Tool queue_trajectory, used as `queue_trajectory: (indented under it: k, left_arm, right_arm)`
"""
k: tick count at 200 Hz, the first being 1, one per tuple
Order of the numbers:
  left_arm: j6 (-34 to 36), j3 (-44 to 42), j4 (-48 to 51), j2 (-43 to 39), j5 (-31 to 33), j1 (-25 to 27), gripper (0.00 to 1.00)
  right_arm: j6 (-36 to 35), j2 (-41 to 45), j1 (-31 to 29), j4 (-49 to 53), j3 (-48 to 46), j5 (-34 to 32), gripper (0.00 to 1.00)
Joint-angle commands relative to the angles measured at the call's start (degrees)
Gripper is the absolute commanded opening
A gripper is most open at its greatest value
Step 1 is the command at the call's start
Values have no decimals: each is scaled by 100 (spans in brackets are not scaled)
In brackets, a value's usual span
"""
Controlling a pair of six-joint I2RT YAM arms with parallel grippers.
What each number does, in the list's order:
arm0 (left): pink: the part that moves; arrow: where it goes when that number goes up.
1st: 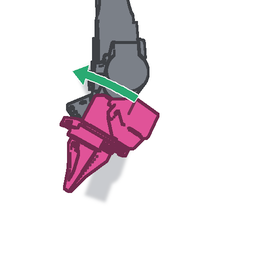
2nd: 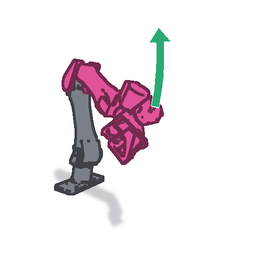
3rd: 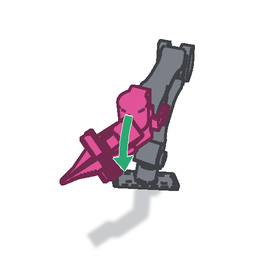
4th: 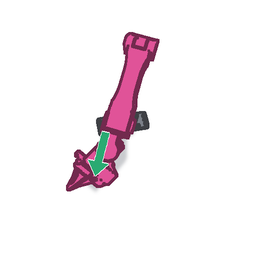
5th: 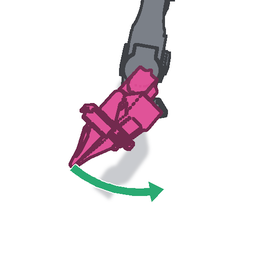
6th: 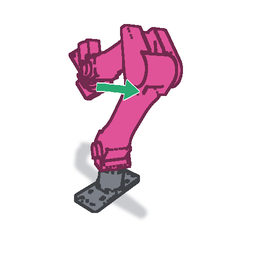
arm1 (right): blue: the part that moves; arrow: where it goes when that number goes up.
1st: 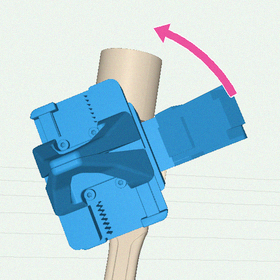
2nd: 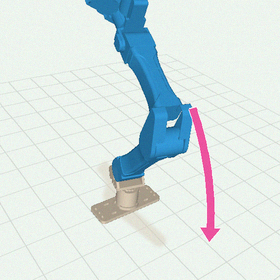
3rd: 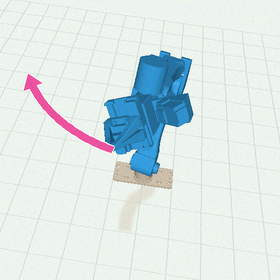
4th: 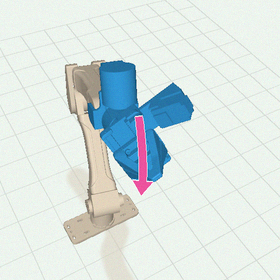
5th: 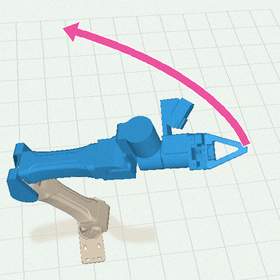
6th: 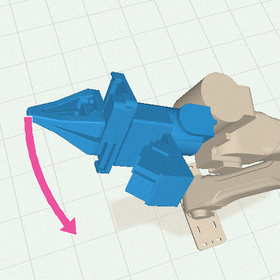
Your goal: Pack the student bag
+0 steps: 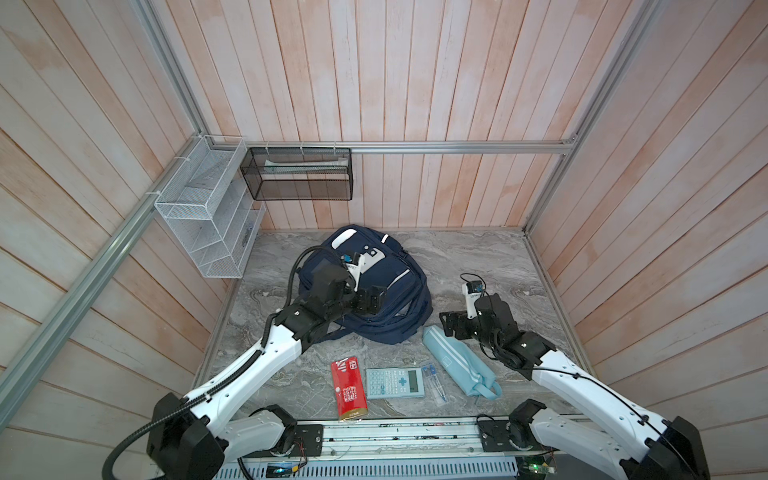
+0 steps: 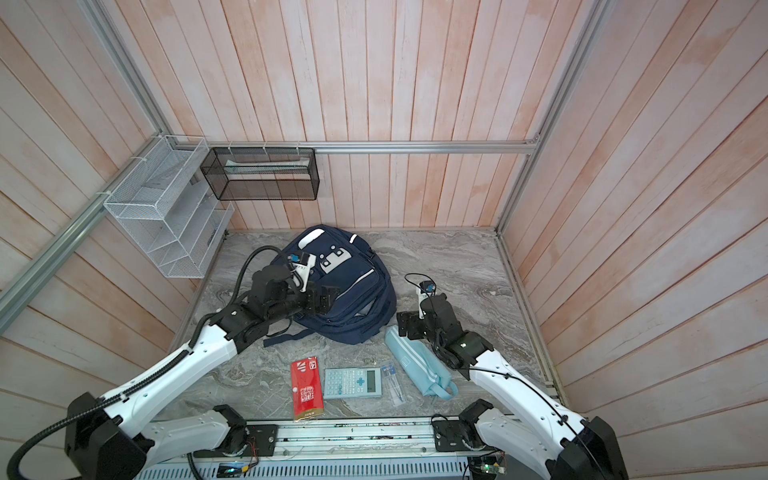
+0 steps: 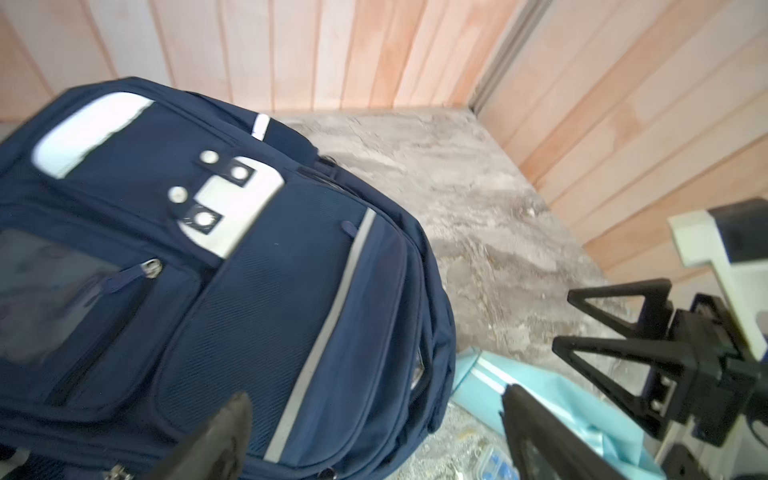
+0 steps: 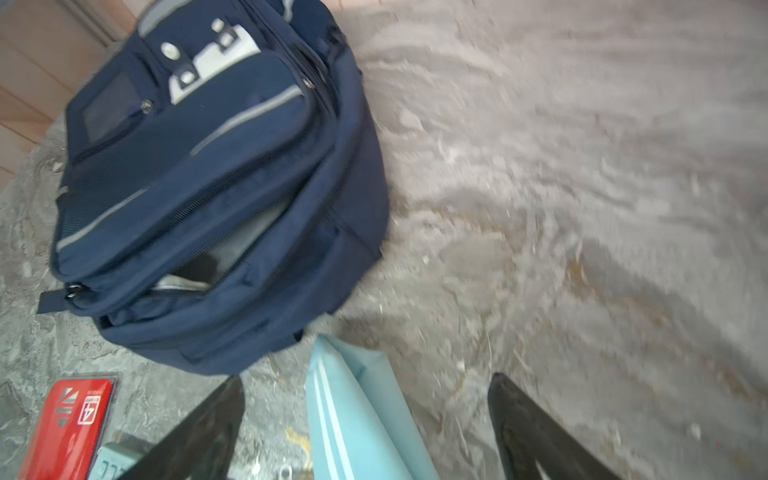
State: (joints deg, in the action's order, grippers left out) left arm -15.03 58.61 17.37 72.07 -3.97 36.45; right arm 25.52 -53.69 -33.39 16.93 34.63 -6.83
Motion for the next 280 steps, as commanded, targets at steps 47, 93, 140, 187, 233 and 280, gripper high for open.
queue_trajectory:
  k: [47,93,140,187,233,280]
  left_arm:
    - [697,1258,898,2378,1215,490,89]
    - [674,1553,714,2979,1853,471,53]
    - [553,1647,741,2347,1680,479,0]
    - [817,1485,513,1879,1236,361,3]
    - [1214,1517,418,2777,1055,468,69]
    - [1293,1486,222,3287,1133,497,73]
  right_arm:
    - [1412,414,118,671,-689,414,92]
    - [1240,305,125,275,-969,731,86]
    - [978,-574,200,111,-1009,647,72]
    - [714,-610,260,-266,-803,887,11]
    - [792,-143,768,-311,-991,612,0]
    - [687,-51,1018,-537,-1072,765,0]
